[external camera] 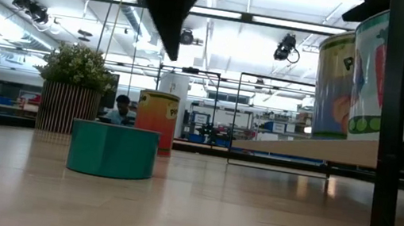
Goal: Pick and place cans onto a shelf
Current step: Put the canned pineapple on the shelf
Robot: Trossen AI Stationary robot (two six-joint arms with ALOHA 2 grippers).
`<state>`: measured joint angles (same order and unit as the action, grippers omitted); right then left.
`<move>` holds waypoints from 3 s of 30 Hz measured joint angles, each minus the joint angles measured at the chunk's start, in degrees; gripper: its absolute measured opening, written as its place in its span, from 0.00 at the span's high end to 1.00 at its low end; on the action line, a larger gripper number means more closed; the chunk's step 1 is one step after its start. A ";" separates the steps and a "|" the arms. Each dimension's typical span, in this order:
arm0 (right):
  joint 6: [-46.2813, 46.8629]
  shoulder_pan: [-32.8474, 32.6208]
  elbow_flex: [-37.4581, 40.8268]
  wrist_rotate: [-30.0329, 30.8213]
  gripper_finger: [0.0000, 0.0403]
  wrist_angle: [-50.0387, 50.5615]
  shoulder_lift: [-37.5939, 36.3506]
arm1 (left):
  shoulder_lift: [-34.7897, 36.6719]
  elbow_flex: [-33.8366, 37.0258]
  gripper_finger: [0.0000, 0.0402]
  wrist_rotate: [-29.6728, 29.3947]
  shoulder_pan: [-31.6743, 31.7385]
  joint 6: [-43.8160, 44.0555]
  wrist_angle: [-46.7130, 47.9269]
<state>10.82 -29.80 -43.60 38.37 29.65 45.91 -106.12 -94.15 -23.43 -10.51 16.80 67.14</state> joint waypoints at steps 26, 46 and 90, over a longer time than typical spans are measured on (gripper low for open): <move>-0.55 -0.02 0.01 -1.10 0.11 -1.09 0.00 | 17.72 45.40 0.02 9.86 13.52 -1.57 -49.73; 0.58 -0.02 0.01 -1.02 0.11 -1.04 -0.02 | 16.34 47.19 0.15 13.88 15.44 -8.26 -60.53; -1.59 0.26 0.01 -0.55 0.11 -0.49 0.00 | -9.65 9.29 0.13 24.94 5.14 -17.95 -59.71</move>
<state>9.23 -29.54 -43.59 37.82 29.16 45.91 -115.77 -84.86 1.51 -5.38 -1.15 7.43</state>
